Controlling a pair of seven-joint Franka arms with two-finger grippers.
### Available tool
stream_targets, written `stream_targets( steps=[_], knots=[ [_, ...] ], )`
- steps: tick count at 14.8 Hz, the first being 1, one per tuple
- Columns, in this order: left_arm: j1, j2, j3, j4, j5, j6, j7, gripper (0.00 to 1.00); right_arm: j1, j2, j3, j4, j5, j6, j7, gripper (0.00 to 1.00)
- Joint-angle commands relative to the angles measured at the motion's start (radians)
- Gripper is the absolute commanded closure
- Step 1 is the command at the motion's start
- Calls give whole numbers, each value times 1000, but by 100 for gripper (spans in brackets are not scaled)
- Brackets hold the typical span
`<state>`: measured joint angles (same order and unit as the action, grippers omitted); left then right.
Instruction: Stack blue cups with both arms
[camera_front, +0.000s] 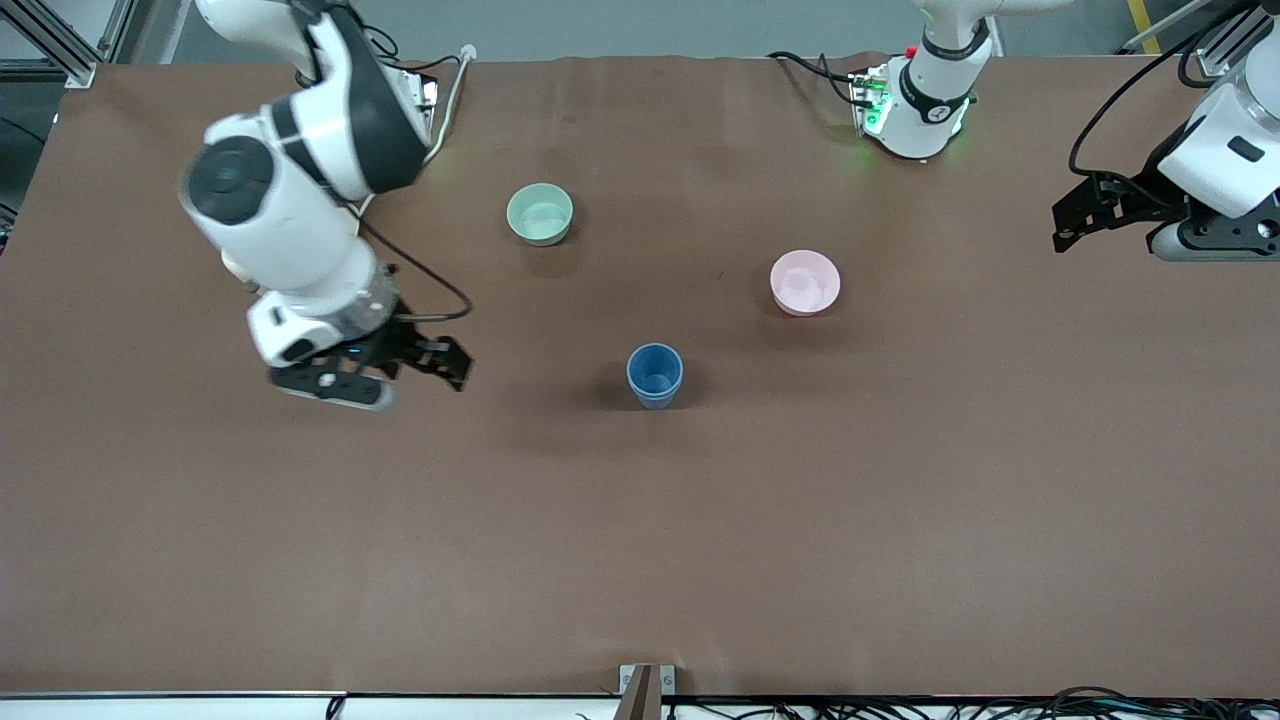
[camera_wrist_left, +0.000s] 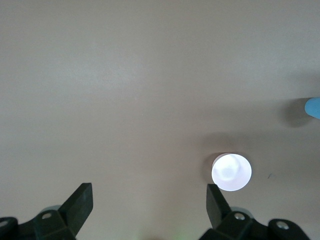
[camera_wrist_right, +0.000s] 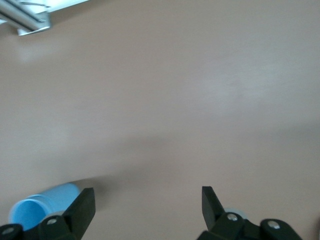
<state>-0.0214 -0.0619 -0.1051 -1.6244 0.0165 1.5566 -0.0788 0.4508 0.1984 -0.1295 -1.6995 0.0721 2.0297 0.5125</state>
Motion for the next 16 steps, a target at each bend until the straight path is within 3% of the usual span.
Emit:
stream_targets(
  steps=[1,4,7,11,16],
  knots=[
    [5,13,-5,26,0,-3,16,0,-90,-135,19,-167,-38,26,-106,1],
    [5,13,-5,27,0,-6,16,0,-181,-223,21,-247,-77,18,-185,0],
    [5,16,-2,55,3,-9,11,0,-266,-260,19,-223,-93,-86,-264,0],
    [8,40,-5,96,28,-20,5,0,-356,-257,21,-45,-107,-279,-385,0],
    [1,43,-5,93,28,-21,2,0,-422,-226,27,174,-94,-422,-433,0]
  ],
)
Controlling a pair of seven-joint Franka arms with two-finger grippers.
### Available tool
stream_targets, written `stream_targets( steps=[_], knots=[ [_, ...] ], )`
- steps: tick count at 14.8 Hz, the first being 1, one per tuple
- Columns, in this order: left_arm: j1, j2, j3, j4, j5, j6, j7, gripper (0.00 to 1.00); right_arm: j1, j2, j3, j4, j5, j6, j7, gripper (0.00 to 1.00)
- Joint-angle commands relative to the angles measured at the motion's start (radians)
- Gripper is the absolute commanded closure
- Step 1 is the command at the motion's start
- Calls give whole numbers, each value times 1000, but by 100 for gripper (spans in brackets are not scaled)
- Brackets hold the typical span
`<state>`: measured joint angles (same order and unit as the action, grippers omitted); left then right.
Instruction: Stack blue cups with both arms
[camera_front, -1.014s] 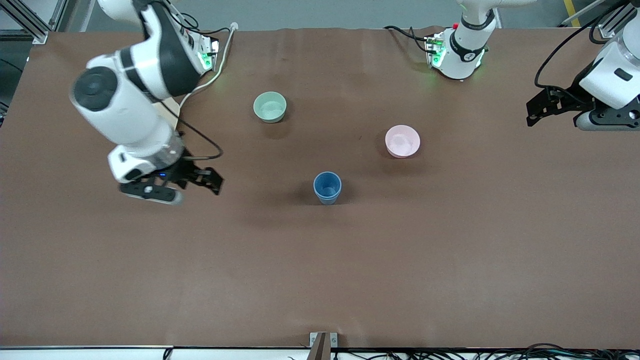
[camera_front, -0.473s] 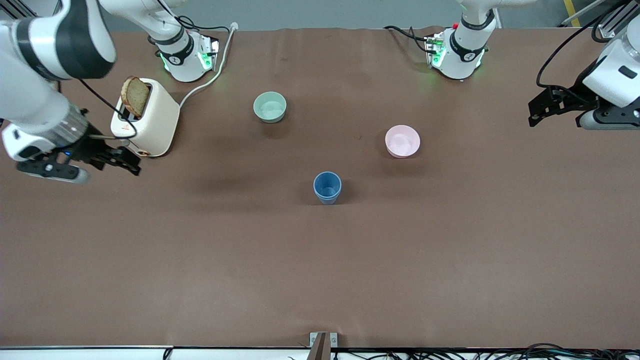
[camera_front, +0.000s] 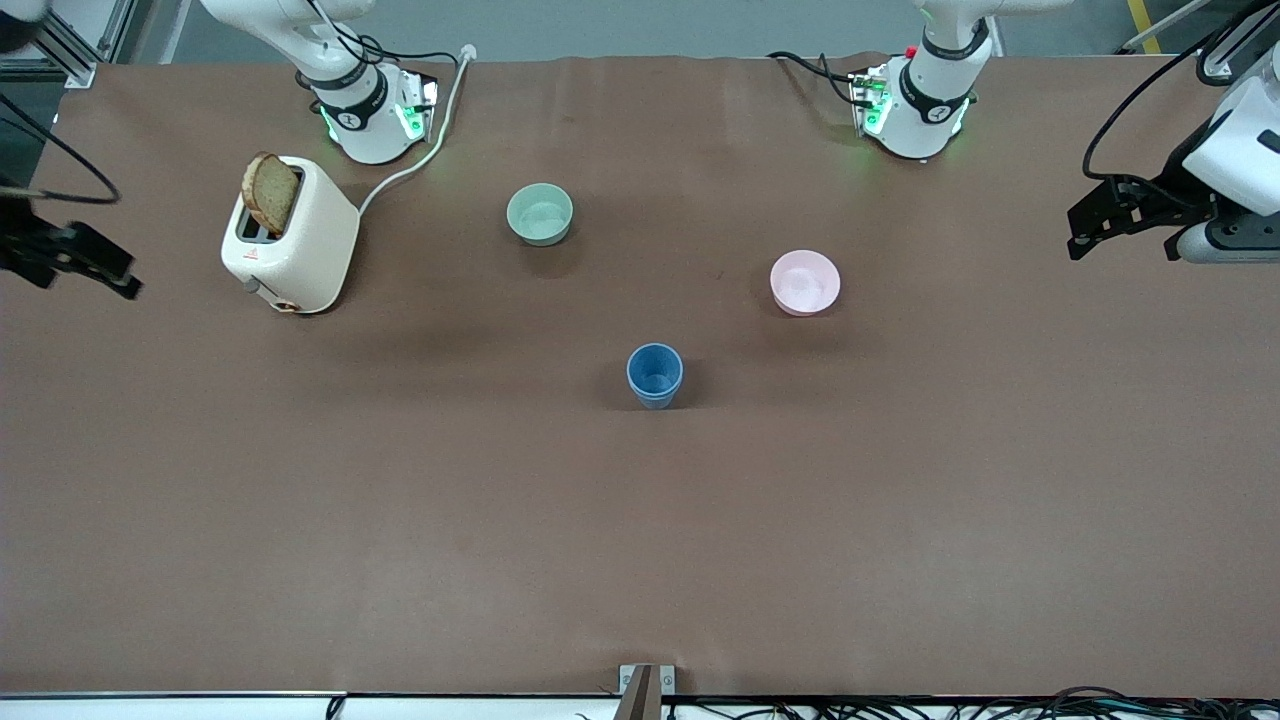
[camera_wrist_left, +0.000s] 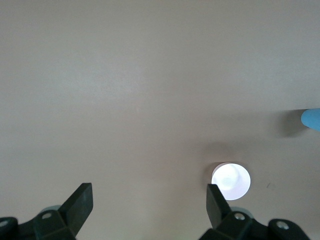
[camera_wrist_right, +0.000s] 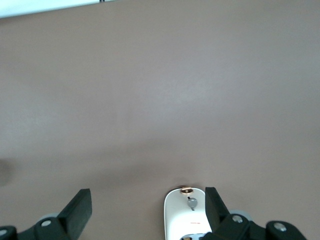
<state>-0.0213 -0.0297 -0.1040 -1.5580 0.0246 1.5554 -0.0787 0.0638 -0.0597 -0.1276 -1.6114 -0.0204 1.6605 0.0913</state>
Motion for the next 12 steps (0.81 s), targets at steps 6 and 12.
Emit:
stream_targets(
  steps=[6,12],
  knots=[
    [4,11,-6,27,21,-29,2,0,-56,64,42,168,5,-163,-41,0],
    [6,11,-6,27,20,-35,2,0,-111,61,101,125,7,-179,-50,0]
  ],
)
